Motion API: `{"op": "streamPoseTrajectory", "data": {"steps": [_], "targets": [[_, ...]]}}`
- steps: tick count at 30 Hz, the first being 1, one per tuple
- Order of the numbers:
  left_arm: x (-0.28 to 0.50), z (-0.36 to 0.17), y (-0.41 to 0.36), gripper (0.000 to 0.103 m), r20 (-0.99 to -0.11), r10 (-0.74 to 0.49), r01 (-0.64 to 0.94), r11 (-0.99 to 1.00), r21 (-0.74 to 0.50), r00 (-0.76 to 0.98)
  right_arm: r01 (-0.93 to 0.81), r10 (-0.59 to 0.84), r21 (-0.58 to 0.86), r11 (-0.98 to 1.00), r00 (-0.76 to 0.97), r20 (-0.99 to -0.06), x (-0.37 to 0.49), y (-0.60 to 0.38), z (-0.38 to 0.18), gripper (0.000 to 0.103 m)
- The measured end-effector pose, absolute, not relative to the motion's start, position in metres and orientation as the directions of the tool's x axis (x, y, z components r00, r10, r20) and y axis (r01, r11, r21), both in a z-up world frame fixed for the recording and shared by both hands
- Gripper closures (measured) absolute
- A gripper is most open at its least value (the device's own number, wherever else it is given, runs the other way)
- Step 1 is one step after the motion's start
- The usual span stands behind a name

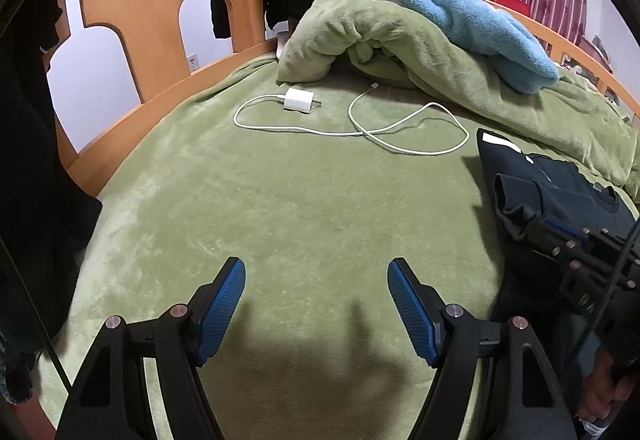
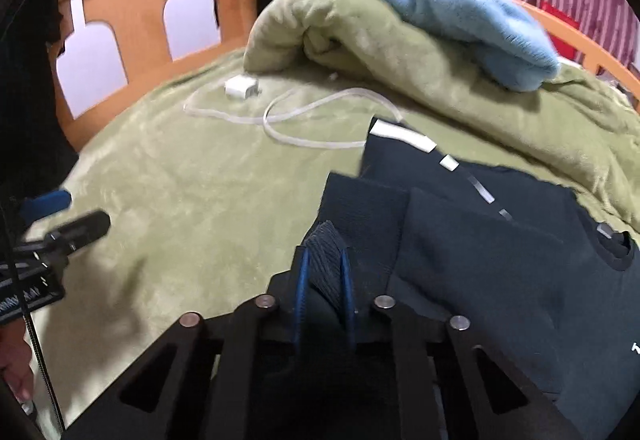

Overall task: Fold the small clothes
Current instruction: 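Lay the cuff onto the sweatshirt body with the right tool and open it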

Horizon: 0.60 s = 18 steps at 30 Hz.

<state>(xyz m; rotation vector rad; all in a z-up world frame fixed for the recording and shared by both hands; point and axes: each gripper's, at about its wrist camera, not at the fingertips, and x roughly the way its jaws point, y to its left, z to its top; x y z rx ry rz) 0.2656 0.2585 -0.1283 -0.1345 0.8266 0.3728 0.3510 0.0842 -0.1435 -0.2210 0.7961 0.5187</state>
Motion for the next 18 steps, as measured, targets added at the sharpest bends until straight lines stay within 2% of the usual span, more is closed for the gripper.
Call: {"op": "streamPoseTrajectory", "data": {"steps": [9,18], "targets": [[0.266,-0.116,0.238,0.031,-0.723,0.265,-0.365,0.931,0.019,0.638,-0.423,0.344,0.048,0.905,0.661,-0.667,0.345,0.031,-0.097,0.092],[0.270,-0.093,0.199,0.031,-0.699,0.246,-0.340,0.941,0.005,0.671,-0.243,0.284,0.150,0.958,0.743,-0.606,0.342,-0.081,-0.056,0.094]]}}
